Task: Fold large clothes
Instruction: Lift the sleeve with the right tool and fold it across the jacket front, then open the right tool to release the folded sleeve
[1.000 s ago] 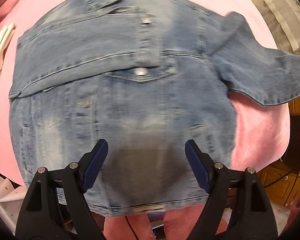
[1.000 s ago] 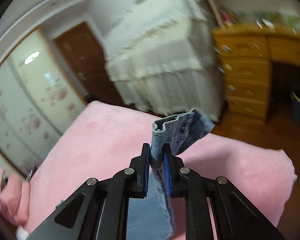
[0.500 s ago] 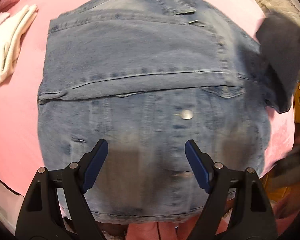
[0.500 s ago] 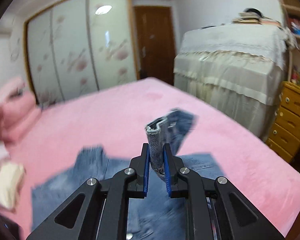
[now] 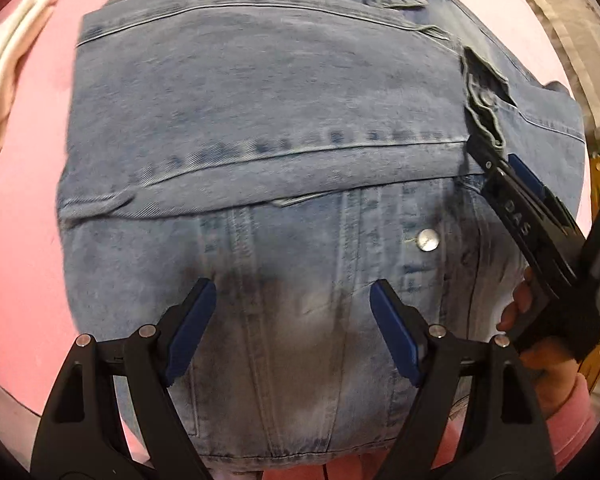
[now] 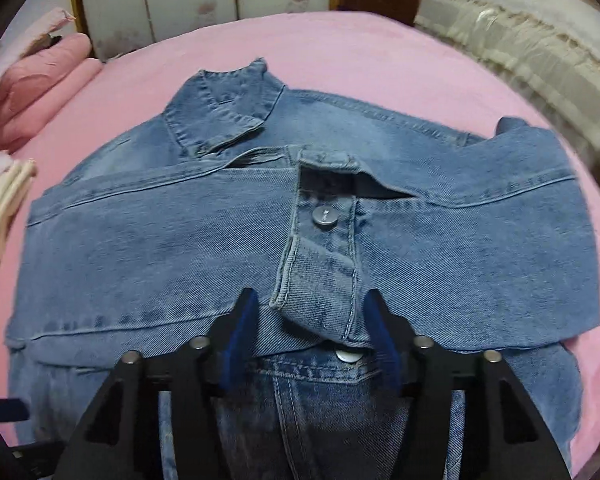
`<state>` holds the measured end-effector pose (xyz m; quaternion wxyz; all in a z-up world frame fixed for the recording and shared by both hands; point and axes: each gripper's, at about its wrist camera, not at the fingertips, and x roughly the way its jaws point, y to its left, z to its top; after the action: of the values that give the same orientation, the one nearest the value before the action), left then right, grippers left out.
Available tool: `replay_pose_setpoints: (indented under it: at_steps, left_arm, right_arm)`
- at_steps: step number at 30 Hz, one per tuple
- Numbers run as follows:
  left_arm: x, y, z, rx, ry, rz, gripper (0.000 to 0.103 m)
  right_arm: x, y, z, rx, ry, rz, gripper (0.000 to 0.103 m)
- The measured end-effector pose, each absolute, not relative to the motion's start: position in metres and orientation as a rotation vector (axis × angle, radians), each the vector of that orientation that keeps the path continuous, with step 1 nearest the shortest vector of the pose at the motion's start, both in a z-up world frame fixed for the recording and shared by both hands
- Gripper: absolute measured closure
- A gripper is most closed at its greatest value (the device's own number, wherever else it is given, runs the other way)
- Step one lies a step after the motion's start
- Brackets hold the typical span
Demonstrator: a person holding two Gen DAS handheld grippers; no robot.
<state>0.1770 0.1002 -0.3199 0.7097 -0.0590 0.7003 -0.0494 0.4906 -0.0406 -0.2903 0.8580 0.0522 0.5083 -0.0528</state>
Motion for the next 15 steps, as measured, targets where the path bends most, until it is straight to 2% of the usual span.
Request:
replay_pose_setpoints:
  at_steps: [5, 10, 15]
  left_arm:
    - [0.190, 0.080, -0.316, -0.147, 1.568, -0.146, 0.026]
    - [0.198, 0.047, -0.306, -0.097, 1.526, -0.178, 0.026]
    - [0.205, 0.012, -0.293, -0.068, 1.464, -0.183, 0.026]
  right_arm:
    - [0.459, -0.060, -0.273, 0.224, 1.096, -0.052, 0.037]
    - [0.402, -0.088, -0.250, 0.289, 1.104, -0.063, 0.029]
    - [0.388, -0.118, -0.246, 0.347, 1.136, -0.077, 0.022]
